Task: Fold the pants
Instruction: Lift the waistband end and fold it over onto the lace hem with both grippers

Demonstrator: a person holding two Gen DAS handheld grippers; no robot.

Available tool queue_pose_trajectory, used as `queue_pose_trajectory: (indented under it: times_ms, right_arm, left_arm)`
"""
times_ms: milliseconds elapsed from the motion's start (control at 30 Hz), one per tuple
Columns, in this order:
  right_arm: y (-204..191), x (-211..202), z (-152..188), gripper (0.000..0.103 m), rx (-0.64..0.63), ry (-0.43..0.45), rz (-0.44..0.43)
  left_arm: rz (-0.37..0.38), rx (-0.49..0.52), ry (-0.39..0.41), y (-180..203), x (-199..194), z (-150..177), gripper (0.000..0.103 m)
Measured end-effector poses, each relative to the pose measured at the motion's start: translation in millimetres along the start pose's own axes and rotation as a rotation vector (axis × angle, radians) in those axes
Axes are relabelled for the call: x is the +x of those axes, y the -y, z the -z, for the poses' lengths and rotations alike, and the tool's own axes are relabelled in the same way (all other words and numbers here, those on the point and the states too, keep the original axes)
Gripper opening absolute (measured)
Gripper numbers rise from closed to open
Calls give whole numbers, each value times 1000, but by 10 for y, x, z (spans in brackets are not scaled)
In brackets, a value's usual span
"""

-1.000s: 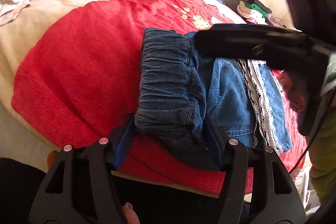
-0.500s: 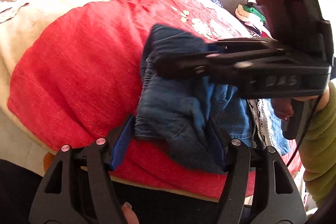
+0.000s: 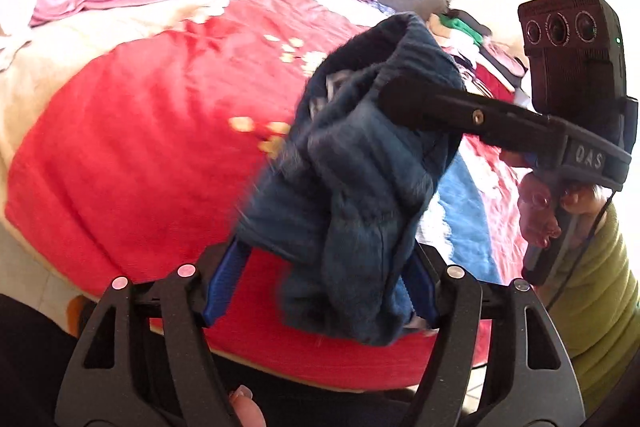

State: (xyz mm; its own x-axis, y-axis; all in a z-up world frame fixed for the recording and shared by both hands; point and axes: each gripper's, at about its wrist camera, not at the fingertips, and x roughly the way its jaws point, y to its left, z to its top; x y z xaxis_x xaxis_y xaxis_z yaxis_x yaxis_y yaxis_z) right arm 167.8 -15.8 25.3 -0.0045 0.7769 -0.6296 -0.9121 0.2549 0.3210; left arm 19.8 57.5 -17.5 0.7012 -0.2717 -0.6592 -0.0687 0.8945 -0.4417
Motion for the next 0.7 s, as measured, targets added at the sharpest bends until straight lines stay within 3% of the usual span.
queue_pose_trajectory:
  times_ms: [367,700]
  right_arm:
    - [298,-728,402,32,60,99,50]
    - [565,-1004,766,32,133,123,96]
  left_arm:
    - [37,76,-23,572,156,-59,52]
    - [60,128,-63,945,351,-18,49]
